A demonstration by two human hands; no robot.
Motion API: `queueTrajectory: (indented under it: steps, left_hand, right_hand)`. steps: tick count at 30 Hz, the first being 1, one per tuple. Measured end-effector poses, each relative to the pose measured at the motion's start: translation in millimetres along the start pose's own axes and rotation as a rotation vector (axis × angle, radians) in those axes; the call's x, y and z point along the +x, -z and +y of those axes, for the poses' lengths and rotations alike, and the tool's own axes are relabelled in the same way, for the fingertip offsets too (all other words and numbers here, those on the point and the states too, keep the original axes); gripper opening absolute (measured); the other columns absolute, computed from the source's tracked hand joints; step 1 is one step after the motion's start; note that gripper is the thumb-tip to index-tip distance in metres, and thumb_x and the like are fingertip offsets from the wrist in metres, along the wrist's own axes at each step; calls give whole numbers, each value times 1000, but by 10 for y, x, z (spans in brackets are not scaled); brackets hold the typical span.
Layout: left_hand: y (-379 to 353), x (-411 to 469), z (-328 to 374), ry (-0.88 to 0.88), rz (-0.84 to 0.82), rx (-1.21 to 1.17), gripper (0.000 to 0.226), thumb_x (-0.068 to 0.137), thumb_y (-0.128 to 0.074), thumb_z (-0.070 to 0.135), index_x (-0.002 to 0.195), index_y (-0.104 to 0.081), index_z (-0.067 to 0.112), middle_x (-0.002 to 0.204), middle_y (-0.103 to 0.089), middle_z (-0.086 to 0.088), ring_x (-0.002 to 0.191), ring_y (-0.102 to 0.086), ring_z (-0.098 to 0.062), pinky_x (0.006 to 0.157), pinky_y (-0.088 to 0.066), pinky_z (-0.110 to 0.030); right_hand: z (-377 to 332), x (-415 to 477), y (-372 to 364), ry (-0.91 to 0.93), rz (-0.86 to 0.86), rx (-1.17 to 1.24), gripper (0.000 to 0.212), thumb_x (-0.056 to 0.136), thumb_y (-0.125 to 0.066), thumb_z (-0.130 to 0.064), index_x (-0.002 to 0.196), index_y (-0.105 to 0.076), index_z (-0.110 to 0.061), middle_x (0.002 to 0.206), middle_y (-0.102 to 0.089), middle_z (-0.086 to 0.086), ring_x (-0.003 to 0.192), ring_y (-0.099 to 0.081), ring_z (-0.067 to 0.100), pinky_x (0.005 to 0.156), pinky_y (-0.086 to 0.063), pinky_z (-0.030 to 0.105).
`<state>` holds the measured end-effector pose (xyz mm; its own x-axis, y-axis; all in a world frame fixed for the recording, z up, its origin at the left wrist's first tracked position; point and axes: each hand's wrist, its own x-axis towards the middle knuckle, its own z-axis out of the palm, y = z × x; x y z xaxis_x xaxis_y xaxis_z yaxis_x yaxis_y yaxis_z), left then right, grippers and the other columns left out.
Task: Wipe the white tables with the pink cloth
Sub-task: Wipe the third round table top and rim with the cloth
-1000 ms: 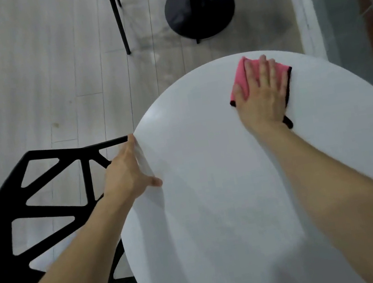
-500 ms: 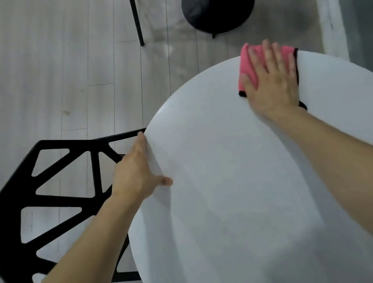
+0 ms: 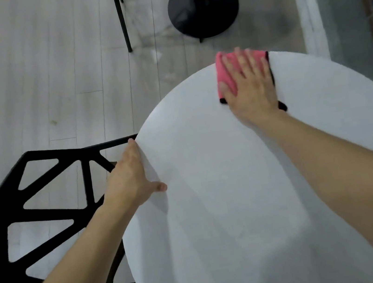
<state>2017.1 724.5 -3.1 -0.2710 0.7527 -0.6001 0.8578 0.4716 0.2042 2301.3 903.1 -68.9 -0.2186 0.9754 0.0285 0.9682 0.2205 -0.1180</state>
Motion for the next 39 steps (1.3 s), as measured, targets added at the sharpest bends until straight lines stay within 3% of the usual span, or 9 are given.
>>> queueTrajectory:
  steps: [2,4,8,11,18,22,28,31,39]
  left_hand:
    - [1,-27,-4,-44,0,43,151,65,-102,51,172,1,23,174,-29,-3,154,-41,-31,116,-47,-53]
    - [23,-71,9,-49,-3,76,150,70,-99,53,172,6,22,180,-12,-1,162,-27,-29,123,-41,-50]
    - [125,-106,119,-61,2,228,146,73,-95,58,172,5,19,182,0,-5,165,-19,-30,122,-41,-49]
    - [153,-139,367,-106,27,321,145,75,-94,58,172,4,15,181,3,-10,167,-10,-30,127,-33,-51]
    - [-79,-57,1656,-459,41,399,143,71,-92,68,173,4,35,182,6,-4,168,-4,-30,129,-32,-55]
    - [-383,-125,2039,-513,19,487,147,68,-93,69,172,5,36,180,11,-6,167,2,-34,125,-34,-60]
    - [-463,-102,2059,-477,13,551,154,64,-96,65,173,8,36,180,16,-5,167,7,-34,124,-33,-59]
    - [-470,-90,2071,-456,5,520,155,61,-100,61,173,6,39,181,17,-4,168,8,-32,126,-31,-59]
    - [-451,-144,2153,-431,9,518,156,55,-103,58,173,-3,38,182,6,-5,168,1,-31,124,-38,-59]
  right_hand:
    - [260,70,62,-333,27,6,73,108,-21,-58,172,-24,-24,179,-20,14,166,-15,33,132,-10,62]
    - [-169,68,22,-370,44,3,72,108,-21,-54,172,-24,-22,177,-21,19,166,-15,37,130,-9,66]
    - [-1285,-75,-77,246,-74,11,65,112,-18,-52,173,-18,-30,180,-19,9,167,-10,30,132,-3,59]
    - [-1046,-9,-65,410,-96,52,67,111,-19,-60,172,-21,-33,180,-21,2,167,-10,24,134,-3,55]
    - [1708,-699,157,-338,47,-26,71,110,-23,-63,172,-21,-28,178,-23,11,165,-18,31,133,-13,58]
    - [1845,-810,171,-632,19,-47,72,110,-21,-57,173,-16,-24,178,-20,18,166,-14,36,132,-8,63]
    - [276,145,73,71,-43,0,66,112,-19,-53,174,-13,-28,181,-12,11,167,-6,33,133,-3,60]
    - [129,252,68,233,-109,28,65,112,-17,-56,173,-11,-33,181,-11,5,168,-4,29,133,0,57]
    - [2366,-1441,316,-238,19,2,66,114,-26,-55,174,-13,-28,181,-13,8,168,-9,29,133,-9,58]
